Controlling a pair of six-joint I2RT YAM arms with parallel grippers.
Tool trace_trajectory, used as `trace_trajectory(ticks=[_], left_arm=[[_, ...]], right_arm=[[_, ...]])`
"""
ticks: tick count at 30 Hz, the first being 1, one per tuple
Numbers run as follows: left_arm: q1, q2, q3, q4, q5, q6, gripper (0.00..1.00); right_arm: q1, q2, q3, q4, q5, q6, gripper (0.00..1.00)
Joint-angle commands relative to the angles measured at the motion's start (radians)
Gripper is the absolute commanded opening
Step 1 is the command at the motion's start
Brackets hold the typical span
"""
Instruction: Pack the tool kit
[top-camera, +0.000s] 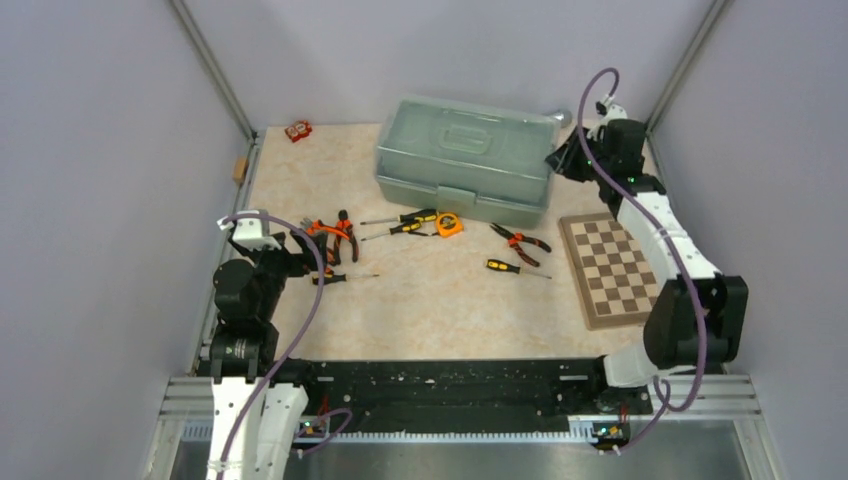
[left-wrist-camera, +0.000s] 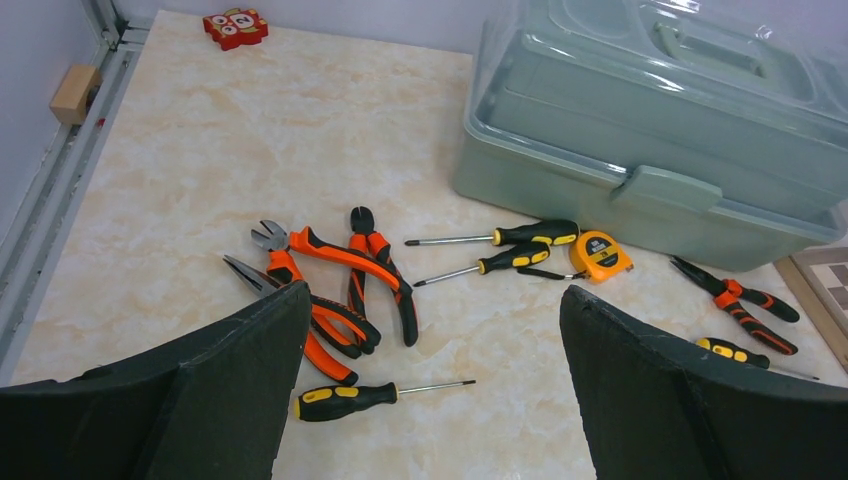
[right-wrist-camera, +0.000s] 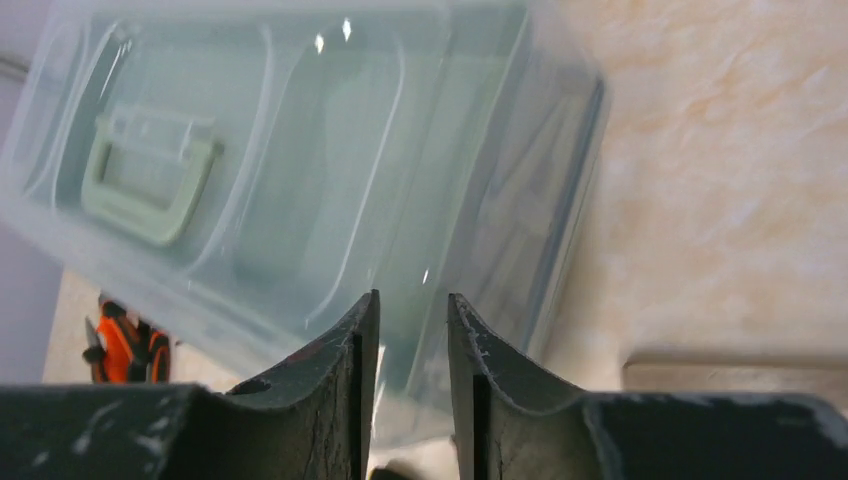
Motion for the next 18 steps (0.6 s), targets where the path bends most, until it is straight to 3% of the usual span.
trace_trajectory(ticks=[1, 5, 8, 13, 18], left_arm=[[-0.006, -0.002, 0.004, 0.037, 0.014, 0.018, 0.99], [-0.007, 0.005, 0.004, 0.036, 0.021, 0.016, 0.99], [-0.006, 0.012, 0.004, 0.036, 0.024, 0.014, 0.99], [-0.006, 0.010, 0.007, 0.033, 0.026, 0.010, 0.99], [-0.005, 0.000, 0.007, 0.023, 0.019, 0.012, 0.99]], right_arm=[[0.181, -0.166, -0.220, -0.103, -0.043, 0.081, 0.29], [0.244, -0.327, -0.354, -0.112, -0.004, 0.120, 0.32], [0.245, -0.419, -0.388, -0.139, 0.065, 0.085, 0.43], [0.224, -0.432, -0.395, -0.151, 0.189, 0.021, 0.64], [0.131, -0.391, -0.511, 0.044, 0.167, 0.083, 0.64]])
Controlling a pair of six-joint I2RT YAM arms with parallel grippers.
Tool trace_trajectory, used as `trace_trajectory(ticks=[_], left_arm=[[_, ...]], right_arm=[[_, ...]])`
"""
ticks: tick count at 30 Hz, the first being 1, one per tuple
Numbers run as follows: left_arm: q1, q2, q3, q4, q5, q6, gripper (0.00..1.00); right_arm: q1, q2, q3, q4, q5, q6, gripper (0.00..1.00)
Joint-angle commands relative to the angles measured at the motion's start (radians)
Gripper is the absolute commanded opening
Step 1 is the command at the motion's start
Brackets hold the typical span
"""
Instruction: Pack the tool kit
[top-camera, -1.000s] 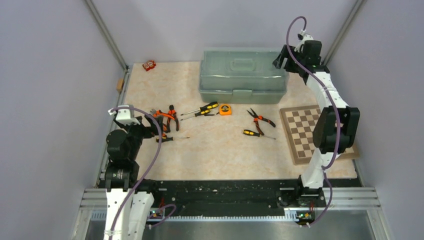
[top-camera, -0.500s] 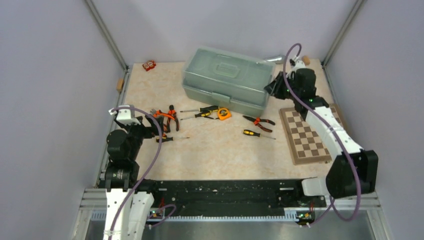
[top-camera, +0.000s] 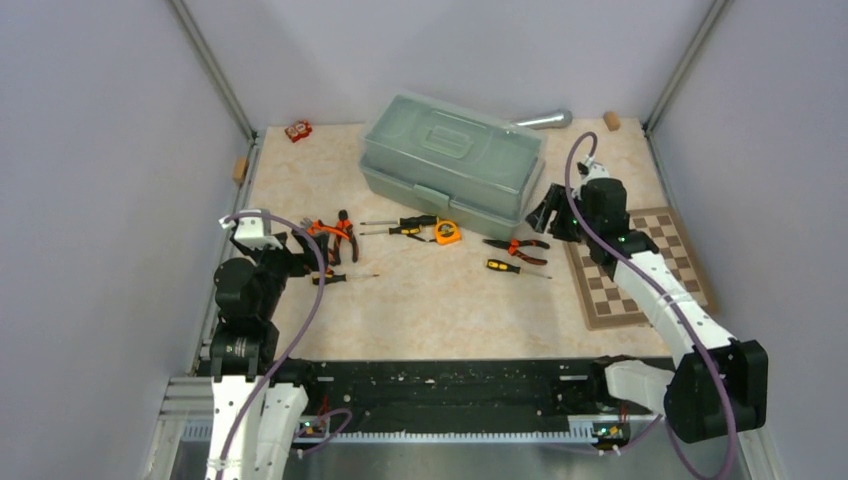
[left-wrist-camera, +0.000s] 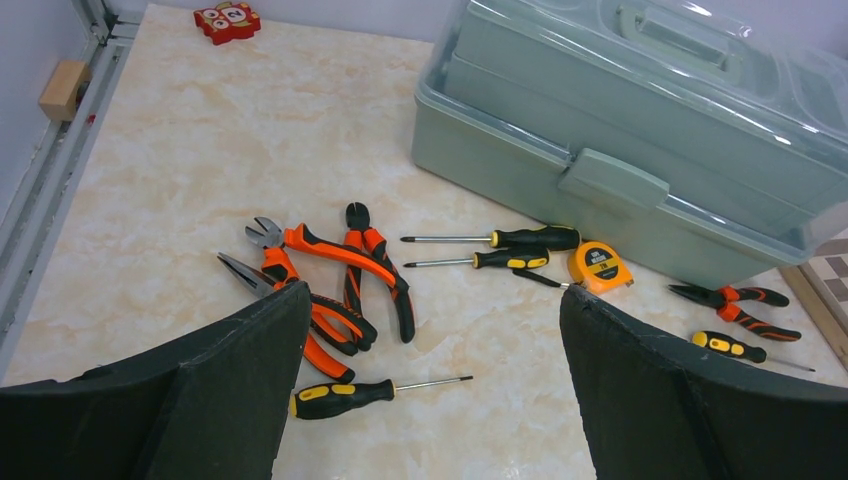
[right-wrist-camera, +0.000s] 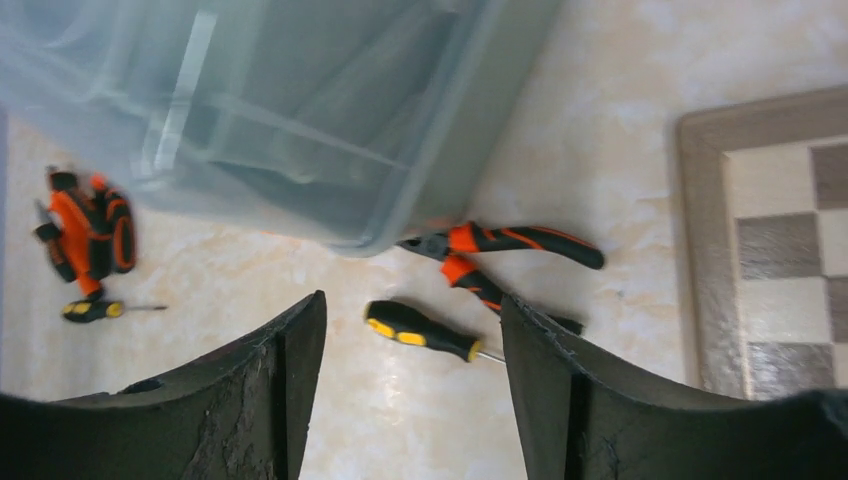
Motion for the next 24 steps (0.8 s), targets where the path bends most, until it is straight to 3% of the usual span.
trace_trajectory(ticks=[1, 9, 13, 24], left_arm=[[-0.003, -0.008, 0.007, 0.025, 0.010, 0.010, 0.99], [-0.003, -0.025, 0.005, 0.025, 0.012, 0.010, 0.99], [-0.003, -0.026, 0.004, 0.025, 0.014, 0.011, 0.99], [-0.003, -0.029, 0.003, 0.023, 0.020, 0.010, 0.99]], right_arm=[[-0.077, 0.034, -0.099, 0.191, 0.022, 0.042, 0.63], [-0.086, 0.195, -0.173, 0.437, -0.092, -0.003, 0.50], [-0.084, 0.287, -0.178, 0.450, -0.185, -0.045, 0.47], [-0.028, 0.311, -0.329, 0.468, -0.293, -0.078, 0.53]])
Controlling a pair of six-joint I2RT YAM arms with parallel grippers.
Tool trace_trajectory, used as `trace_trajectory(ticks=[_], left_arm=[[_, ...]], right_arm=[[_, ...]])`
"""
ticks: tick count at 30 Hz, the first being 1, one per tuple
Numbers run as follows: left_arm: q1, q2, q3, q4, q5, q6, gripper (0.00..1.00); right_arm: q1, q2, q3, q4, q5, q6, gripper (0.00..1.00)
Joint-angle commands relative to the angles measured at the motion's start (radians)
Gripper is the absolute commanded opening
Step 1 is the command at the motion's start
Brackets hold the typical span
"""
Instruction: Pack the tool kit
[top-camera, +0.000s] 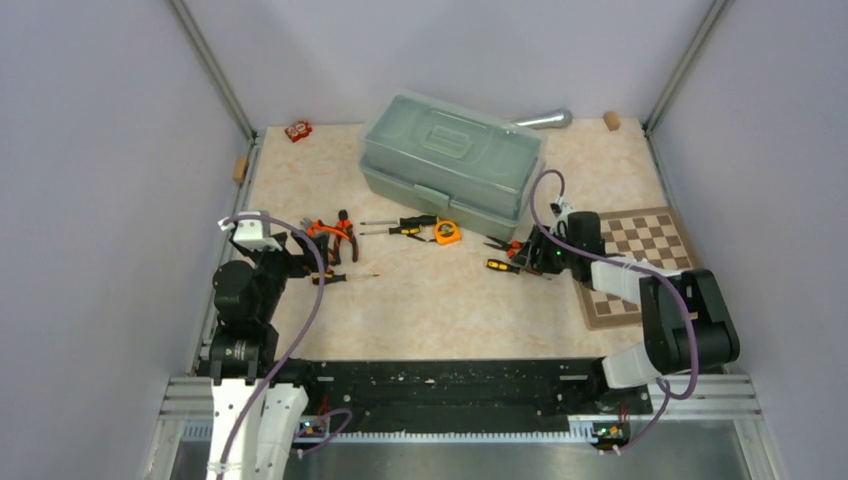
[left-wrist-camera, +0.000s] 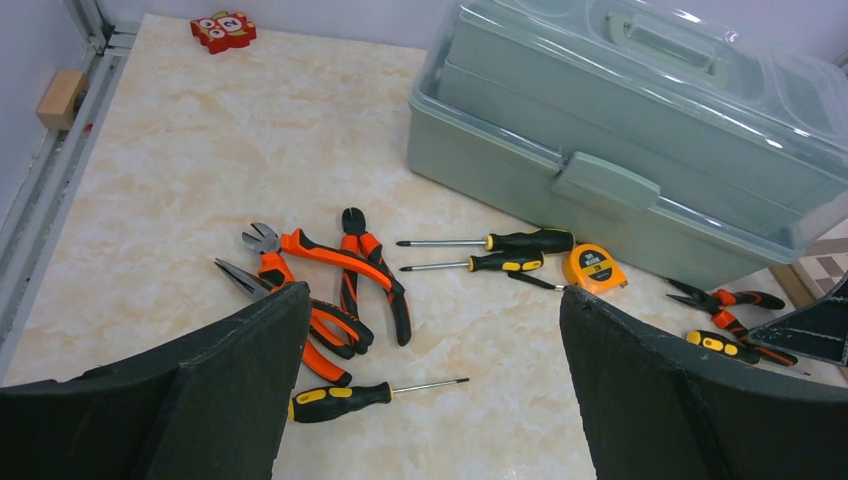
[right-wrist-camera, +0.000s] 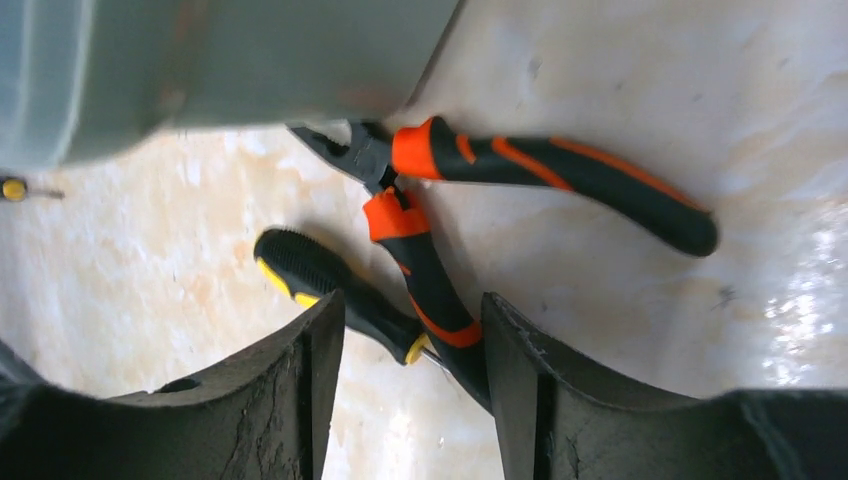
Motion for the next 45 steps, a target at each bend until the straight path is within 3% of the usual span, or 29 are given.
trace_trajectory(ticks=[1, 8, 15, 20, 25, 33, 39, 45], left_arm=[[-0.002, -0.012, 0.003, 0.023, 0.013, 0.010, 0.99], [-0.002, -0.008, 0.005, 0.022, 0.016, 0.010, 0.99], [-0.002, -0.008, 0.005, 0.019, 0.017, 0.009, 0.99], [-0.002, -0.006, 0.005, 0.017, 0.018, 0.009, 0.99], [-0.002, 0.007, 0.006, 0.016, 0.012, 0.004, 0.99], [-0.002, 0.118, 0.034, 0.060, 0.081, -0.085, 0.99], [-0.002, 0.339, 0.134, 0.191, 0.252, -0.285, 0.99], [-0.229, 0.602, 0.261, 0.361, 0.186, -0.386, 0.99]], right_arm=[[0.046, -0.002, -0.044, 0.046, -0.062, -0.034, 0.53], [0.209, -0.003, -0.065, 0.078, -0.038, -0.020, 0.55], [0.459, 0.099, 0.005, 0.151, 0.085, 0.027, 0.54], [0.643, 0.294, 0.221, 0.176, 0.112, 0.040, 0.54], [0.723, 0.434, 0.478, 0.110, 0.093, 0.007, 0.54], [0.697, 0.271, 0.613, -0.119, 0.197, -0.146, 0.66], [0.537, 0.075, 0.745, -0.376, 0.275, -0.333, 0.80], [0.265, 0.016, 0.844, -0.415, 0.162, -0.454, 0.89]])
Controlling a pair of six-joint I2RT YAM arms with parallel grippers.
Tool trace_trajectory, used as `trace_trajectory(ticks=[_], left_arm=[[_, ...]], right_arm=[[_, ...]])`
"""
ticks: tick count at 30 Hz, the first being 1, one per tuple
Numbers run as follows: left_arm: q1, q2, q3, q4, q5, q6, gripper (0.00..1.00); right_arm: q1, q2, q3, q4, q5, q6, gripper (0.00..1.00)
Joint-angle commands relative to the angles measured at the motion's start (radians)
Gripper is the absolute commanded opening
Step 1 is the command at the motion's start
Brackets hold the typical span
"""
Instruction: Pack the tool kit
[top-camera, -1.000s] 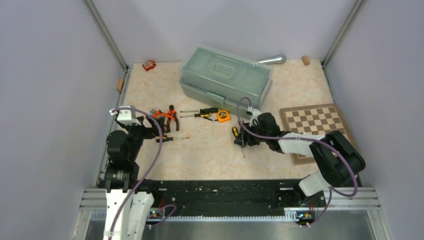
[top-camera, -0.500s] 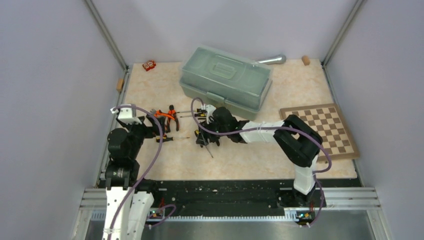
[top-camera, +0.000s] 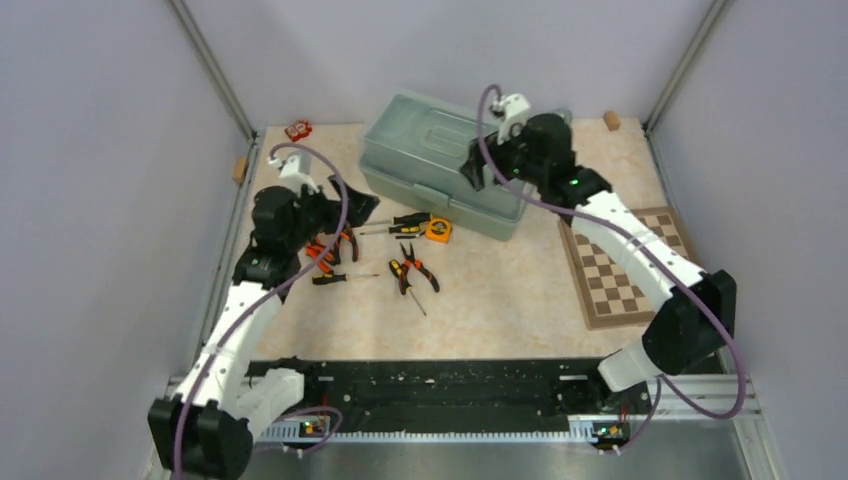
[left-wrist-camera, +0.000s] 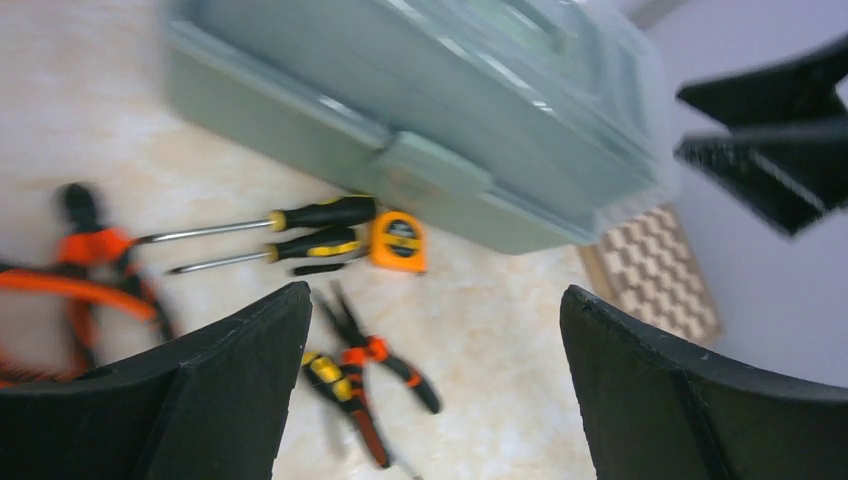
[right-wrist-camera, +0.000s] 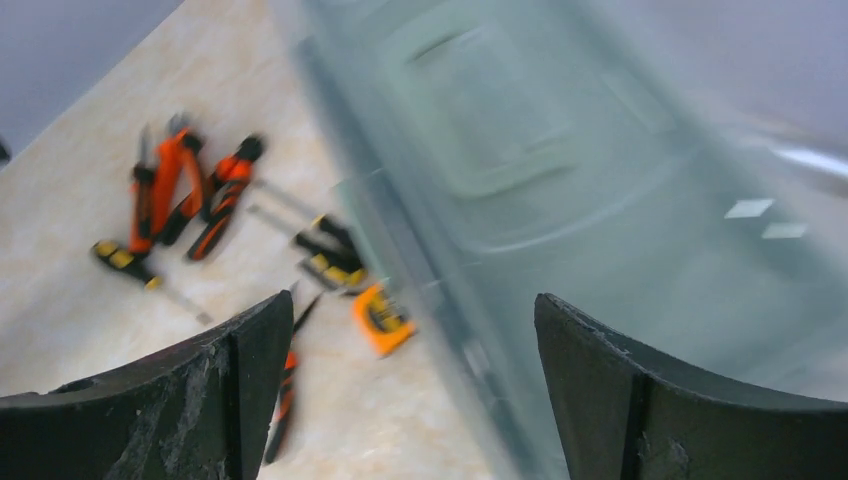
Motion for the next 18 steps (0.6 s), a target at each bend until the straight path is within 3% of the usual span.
trace_trajectory(ticks=[1, 6, 18], left_arm=[[-0.158, 0.171, 0.140, 0.204, -0.009, -0.106, 0.99], [-0.223, 0.387, 0.255, 0.276, -0.049, -0.210, 0.99], [-0.247, 0.689, 0.427, 0.315, -0.227, -0.296, 0.99]], right_arm=[[-0.186, -0.024, 0.090, -0.068, -0.081, -0.124, 0.90], [-0.364, 0.080, 0.185, -0.033, -0.246, -0.104, 0.91], [-0.464, 0.505, 0.581, -0.088, -0.513, -0.116, 0.91]])
